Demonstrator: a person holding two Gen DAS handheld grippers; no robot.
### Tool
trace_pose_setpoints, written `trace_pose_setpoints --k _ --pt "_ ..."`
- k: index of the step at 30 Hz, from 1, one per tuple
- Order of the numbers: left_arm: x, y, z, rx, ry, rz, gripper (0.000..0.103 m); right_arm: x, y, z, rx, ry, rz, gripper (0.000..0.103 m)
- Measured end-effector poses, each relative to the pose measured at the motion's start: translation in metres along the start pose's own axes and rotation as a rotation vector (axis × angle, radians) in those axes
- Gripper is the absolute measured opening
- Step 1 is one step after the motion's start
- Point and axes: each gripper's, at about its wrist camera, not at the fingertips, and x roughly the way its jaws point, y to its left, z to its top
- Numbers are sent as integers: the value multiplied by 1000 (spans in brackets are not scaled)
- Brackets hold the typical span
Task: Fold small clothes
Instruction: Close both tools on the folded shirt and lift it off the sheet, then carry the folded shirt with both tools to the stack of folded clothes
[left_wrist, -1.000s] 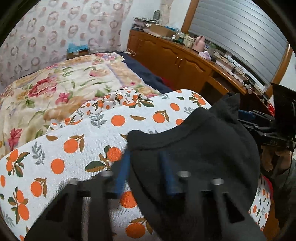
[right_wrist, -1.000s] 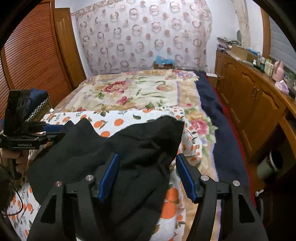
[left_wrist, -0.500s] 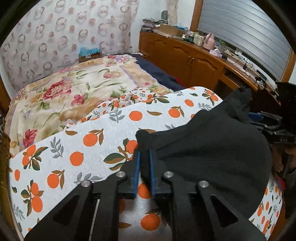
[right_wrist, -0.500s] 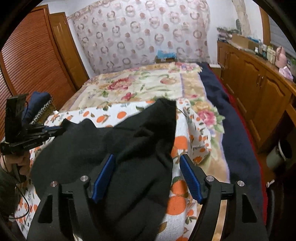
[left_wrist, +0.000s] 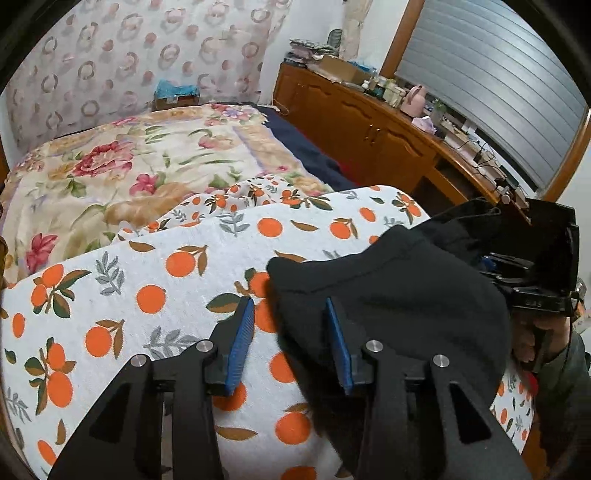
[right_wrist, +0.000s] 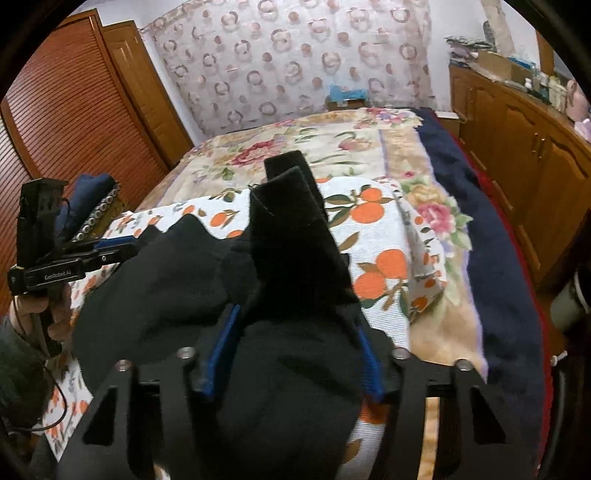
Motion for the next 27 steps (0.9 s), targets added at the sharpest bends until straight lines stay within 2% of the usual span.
trace_pose_setpoints --k 4,6,8,12,14,15,16,17,18,27 --pt "3 -3 -2 8 15 -21 41 3 2 -1 -11 0 16 42" --pt "5 -5 -2 14 24 -26 41 3 2 -2 -21 -2 23 31" --pt "13 -6 -2 11 60 -47 41 3 4 -3 -35 -6 27 27" --pt "13 -6 -1 1 54 -56 41 1 10 -6 -68 -31 -3 22" --pt "13 -5 -2 -8 56 -83 40 -1 12 -8 -79 -48 -17 21" --pt "13 -6 -4 -7 59 -99 27 -2 13 -9 -84 -61 -24 20" --pt "12 -6 -5 -12 59 -117 21 -4 14 -9 -90 -73 -30 20" --pt "7 -7 -5 -16 47 -121 14 -7 17 -10 -96 -87 -39 20" --pt "2 -8 -5 -14 35 -128 12 -9 18 -11 -102 -100 -45 20" --pt "-90 -22 -10 53 -152 -111 10 -43 55 -3 -195 -225 -35 18"
